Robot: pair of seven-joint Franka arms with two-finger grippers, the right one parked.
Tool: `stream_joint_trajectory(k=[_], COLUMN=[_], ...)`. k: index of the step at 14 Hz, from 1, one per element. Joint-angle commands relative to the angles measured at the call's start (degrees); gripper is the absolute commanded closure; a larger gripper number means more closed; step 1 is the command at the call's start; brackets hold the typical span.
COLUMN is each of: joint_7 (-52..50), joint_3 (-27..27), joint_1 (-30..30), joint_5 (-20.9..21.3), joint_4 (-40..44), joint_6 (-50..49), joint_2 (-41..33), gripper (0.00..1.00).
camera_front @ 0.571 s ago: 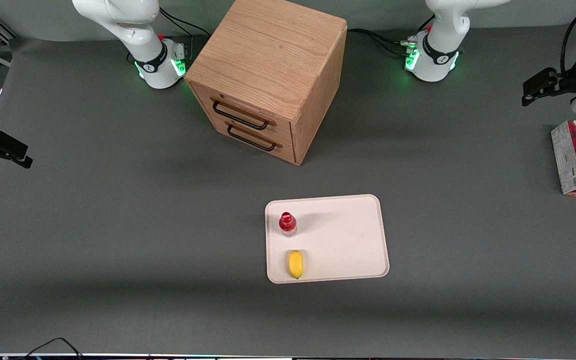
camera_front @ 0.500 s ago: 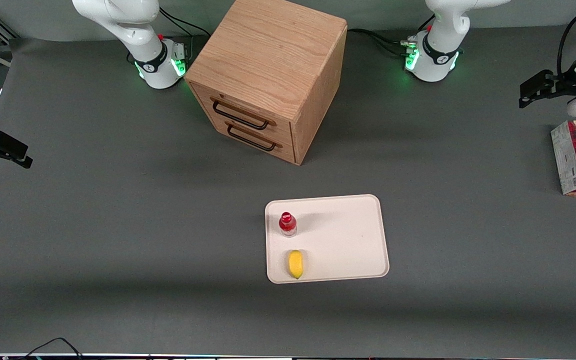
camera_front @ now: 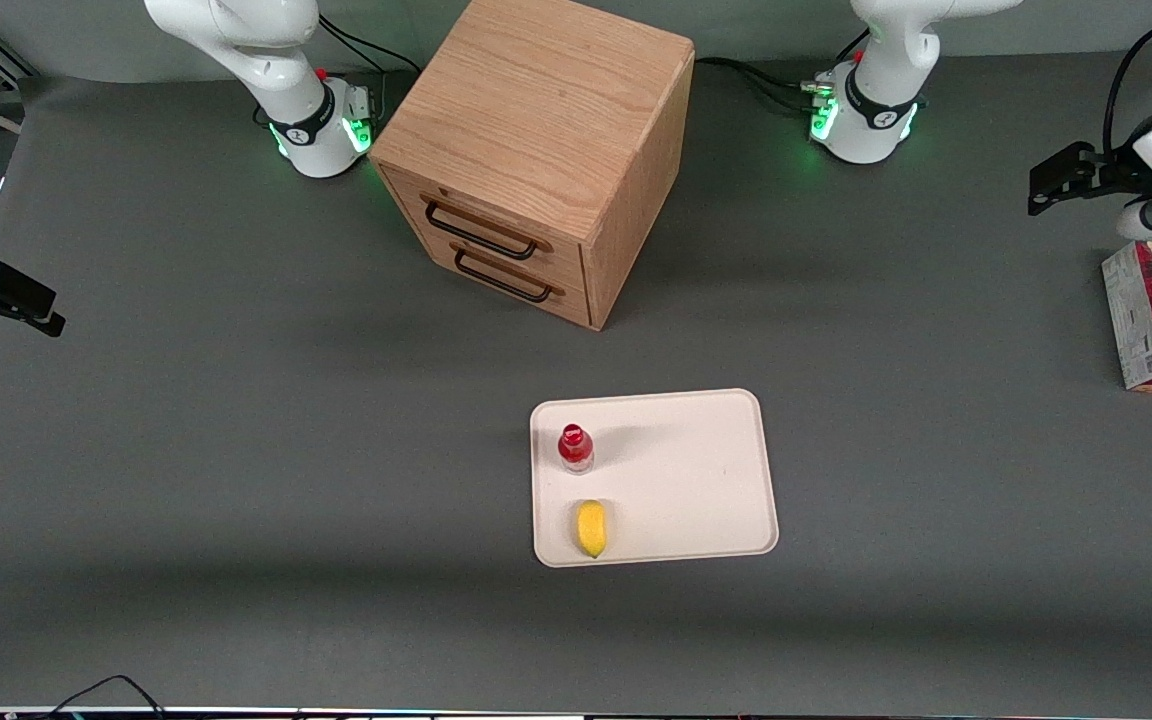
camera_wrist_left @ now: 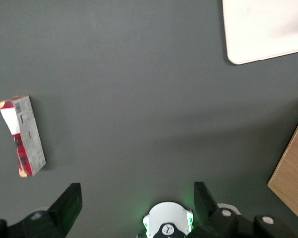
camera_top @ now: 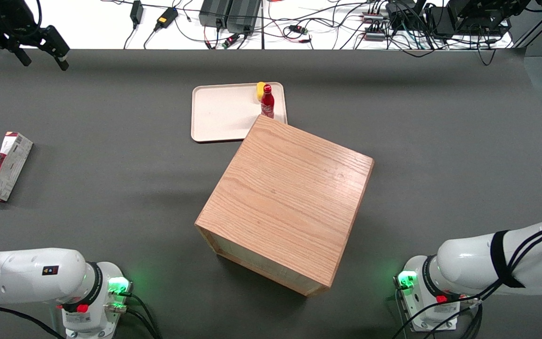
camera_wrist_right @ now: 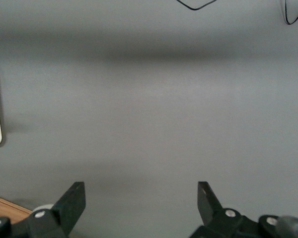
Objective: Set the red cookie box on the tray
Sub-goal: 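Move the open left gripper down over the red-and-white cookie box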
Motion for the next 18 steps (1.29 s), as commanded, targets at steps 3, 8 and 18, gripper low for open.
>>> stream_joint_trajectory(k=[3, 8, 18], joint_7=[10.91, 32.74, 48.24], joint_3=[13.10, 28.84, 41.09], joint_1=[-0.50, -0.42, 1.34], joint_5=[6.59, 7.14, -9.20], joint_4=[2.88, 1.48, -14.94], joint_6=[0.45, 12.49, 44.65], joint_2=[2.64, 13.18, 30.08], gripper=[0.00, 0.00, 0.00])
